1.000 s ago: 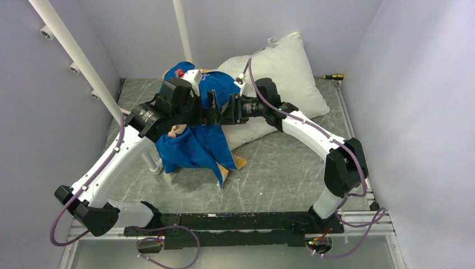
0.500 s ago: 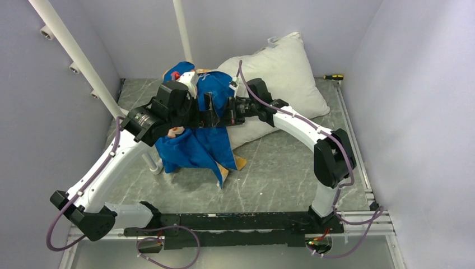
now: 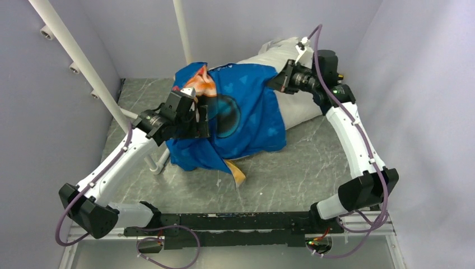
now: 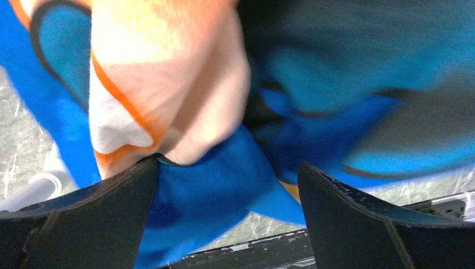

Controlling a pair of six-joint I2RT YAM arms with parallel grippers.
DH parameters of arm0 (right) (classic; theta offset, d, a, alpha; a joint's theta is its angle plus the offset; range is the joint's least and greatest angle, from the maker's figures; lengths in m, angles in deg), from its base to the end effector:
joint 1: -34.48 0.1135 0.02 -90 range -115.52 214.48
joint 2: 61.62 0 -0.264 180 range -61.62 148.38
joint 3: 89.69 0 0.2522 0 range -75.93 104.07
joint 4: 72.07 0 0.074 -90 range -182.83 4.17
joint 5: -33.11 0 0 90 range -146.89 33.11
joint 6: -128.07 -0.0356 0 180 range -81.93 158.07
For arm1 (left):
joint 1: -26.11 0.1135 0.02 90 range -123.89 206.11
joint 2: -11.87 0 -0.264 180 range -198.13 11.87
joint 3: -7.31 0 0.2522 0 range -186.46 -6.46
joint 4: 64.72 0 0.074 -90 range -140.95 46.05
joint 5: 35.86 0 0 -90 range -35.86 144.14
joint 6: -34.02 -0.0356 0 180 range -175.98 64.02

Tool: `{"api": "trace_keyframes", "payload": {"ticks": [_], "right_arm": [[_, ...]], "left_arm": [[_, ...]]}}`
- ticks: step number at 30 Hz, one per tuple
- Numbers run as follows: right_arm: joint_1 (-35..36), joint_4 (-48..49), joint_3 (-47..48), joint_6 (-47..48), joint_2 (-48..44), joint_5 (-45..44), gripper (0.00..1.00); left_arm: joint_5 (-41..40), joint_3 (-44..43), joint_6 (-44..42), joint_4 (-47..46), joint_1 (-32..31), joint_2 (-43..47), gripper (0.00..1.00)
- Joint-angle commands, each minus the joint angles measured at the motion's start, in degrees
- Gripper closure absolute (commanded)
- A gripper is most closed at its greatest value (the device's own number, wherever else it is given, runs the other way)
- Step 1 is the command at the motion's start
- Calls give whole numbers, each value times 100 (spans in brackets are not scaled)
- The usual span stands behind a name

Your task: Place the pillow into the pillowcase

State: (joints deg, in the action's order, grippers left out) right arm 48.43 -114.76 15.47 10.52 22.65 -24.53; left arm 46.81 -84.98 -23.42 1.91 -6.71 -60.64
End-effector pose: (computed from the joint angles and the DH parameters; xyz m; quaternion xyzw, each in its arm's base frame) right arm 0.3117 0.0971 0.4275 -0.0610 0.8082 0.4065 0.4218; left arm 0.2149 -0.1332 0.3709 -0.0214 0.9281 -0.1482 0.3409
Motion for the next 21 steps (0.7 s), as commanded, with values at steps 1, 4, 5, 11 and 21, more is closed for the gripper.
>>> {"api": "trace_keyframes", "payload": {"ticks": [1, 4, 5, 11, 21], "right_arm": [[-542, -108, 418, 434, 182, -792, 100], [-866, -219, 467, 647, 433, -1290, 100], [-970, -230, 471, 723, 490, -1448, 100], [-1359, -404, 1228, 866, 806, -1744, 100], [-1593, -107, 2284, 985, 1313, -3337, 100]], "left_arm": [[95, 366, 96, -84, 120, -199, 3], [185, 678, 91, -119, 379, -479, 8], [89, 706, 121, 12, 482, -578, 10], [-10, 750, -81, 72, 1067, -1109, 34], [604, 599, -578, -423, 1050, -553, 15]]}}
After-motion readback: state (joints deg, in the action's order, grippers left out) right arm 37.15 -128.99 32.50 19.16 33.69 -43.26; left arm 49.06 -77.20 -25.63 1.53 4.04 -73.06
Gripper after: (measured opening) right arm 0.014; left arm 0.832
